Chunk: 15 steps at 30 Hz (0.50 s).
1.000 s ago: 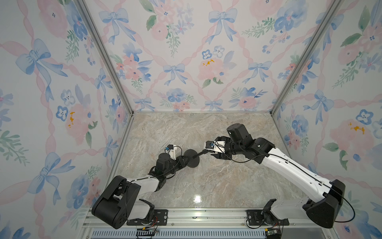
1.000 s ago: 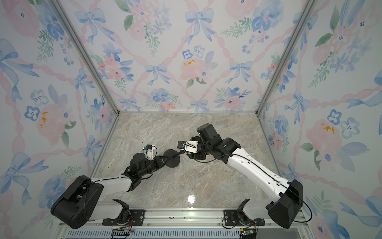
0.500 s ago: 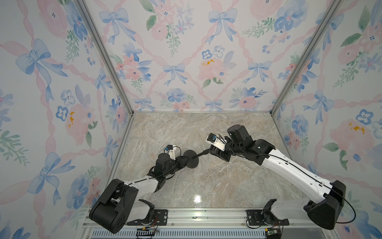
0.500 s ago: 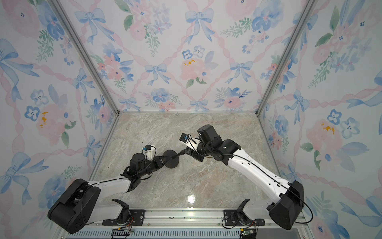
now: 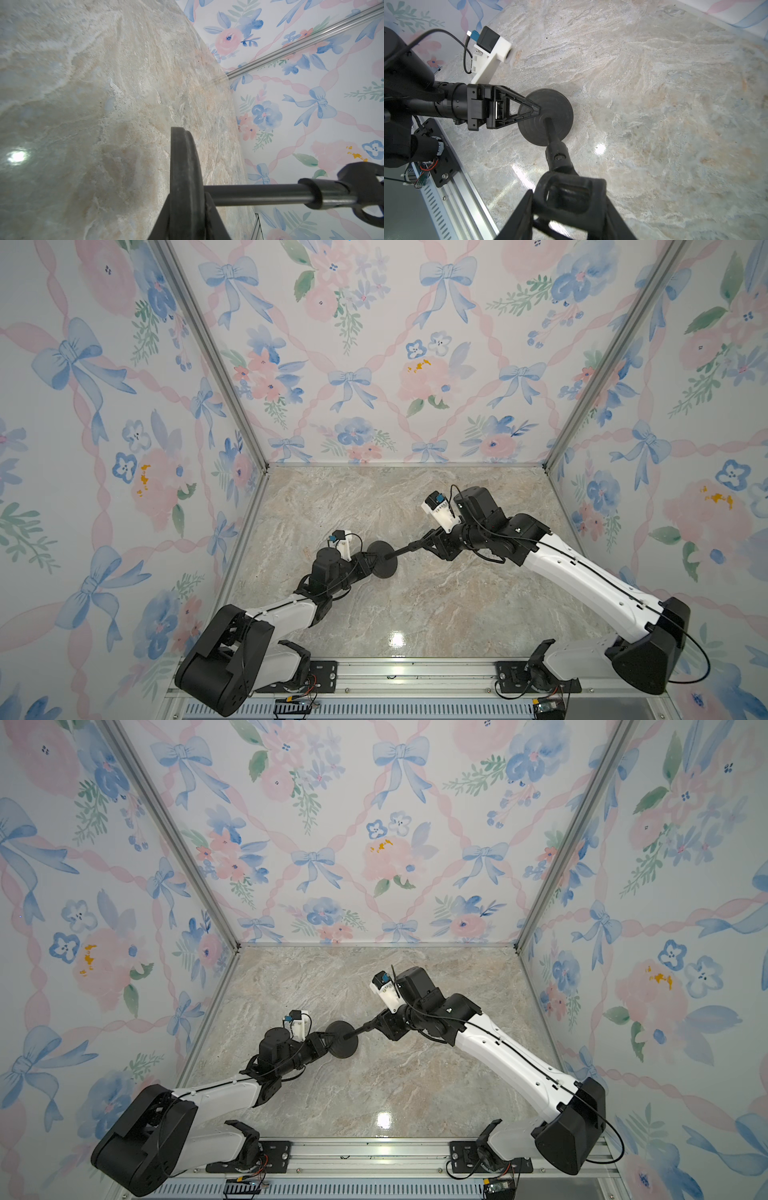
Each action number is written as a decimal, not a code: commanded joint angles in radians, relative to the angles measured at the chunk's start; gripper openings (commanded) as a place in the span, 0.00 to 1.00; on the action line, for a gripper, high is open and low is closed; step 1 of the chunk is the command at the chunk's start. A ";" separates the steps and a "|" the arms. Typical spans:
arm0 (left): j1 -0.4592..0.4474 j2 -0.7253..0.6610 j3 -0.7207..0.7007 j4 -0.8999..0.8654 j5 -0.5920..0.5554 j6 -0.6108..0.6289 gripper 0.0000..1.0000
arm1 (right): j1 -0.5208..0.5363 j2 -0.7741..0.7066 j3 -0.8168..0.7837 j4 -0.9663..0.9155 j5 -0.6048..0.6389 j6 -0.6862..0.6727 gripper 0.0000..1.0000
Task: Assemble a microphone stand
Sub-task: Screw the microphone stand pole into the microphone stand base.
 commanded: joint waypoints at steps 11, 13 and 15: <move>0.004 -0.064 0.007 0.146 -0.011 -0.005 0.00 | -0.051 0.071 0.077 -0.099 -0.160 0.256 0.51; 0.003 -0.060 0.006 0.145 -0.009 0.002 0.00 | -0.059 0.046 0.074 -0.118 -0.158 0.142 0.57; 0.003 -0.059 0.004 0.143 -0.011 0.013 0.00 | -0.062 0.012 0.063 -0.151 -0.160 -0.020 0.64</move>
